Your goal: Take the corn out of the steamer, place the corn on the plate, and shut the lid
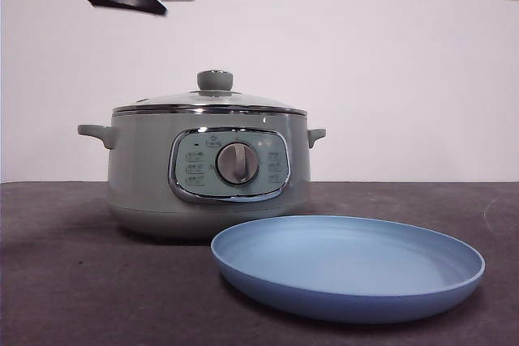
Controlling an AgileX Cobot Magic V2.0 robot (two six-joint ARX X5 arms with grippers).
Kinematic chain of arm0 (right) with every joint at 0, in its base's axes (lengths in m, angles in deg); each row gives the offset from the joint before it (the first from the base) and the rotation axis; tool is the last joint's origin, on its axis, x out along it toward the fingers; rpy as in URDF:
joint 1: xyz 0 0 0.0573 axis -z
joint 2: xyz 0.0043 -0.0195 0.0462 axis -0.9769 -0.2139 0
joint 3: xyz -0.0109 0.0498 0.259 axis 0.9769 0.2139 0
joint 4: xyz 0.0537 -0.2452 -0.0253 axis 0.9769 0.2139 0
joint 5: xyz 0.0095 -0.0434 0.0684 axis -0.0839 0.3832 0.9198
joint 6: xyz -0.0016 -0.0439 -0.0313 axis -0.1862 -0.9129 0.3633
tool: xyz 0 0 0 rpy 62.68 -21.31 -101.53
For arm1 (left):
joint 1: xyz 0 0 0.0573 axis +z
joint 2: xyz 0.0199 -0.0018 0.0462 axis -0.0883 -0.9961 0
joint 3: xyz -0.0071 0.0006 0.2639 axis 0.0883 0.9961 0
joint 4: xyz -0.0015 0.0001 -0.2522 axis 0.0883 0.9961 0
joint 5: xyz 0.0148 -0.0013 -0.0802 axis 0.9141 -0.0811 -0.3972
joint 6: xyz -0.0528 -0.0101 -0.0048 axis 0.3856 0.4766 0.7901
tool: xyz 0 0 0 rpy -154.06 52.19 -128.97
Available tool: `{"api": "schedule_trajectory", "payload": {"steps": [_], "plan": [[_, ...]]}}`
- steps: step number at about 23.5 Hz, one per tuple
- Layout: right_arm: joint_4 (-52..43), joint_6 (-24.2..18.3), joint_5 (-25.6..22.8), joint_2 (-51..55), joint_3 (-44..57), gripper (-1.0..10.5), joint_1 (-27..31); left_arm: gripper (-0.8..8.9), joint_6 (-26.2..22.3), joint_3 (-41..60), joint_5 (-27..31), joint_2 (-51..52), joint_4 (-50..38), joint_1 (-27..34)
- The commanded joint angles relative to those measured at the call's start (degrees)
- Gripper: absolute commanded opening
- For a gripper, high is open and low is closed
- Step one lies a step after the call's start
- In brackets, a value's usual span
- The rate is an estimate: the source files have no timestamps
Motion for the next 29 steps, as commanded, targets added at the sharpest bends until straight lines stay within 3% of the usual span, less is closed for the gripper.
{"api": "schedule_trajectory", "payload": {"steps": [1, 17, 21, 23, 29], "plan": [[-0.13, -0.22, 0.07, -0.07, -0.04, 5.7, -0.07, 5.65, -1.60, 0.07, 1.97, -3.52, -2.86, -1.14], [-0.13, -0.24, 0.04, -0.07, -0.04, 5.7, -0.07, 5.48, -4.42, 0.07, 10.12, -14.27, -7.21, -5.57], [-0.13, -0.24, 0.02, -0.07, -0.04, 5.7, -0.07, 1.32, -4.42, 0.07, 9.77, -14.27, -5.84, -5.79], [-0.13, -0.22, 0.04, -0.07, -0.04, 5.7, -0.07, -0.04, -4.39, 0.07, 9.77, -14.25, -4.44, -5.84], [-0.13, -0.22, 0.04, -0.07, -0.04, 5.7, -0.07, -0.09, -4.39, -0.48, 9.77, -13.62, -3.04, -5.81]]}}
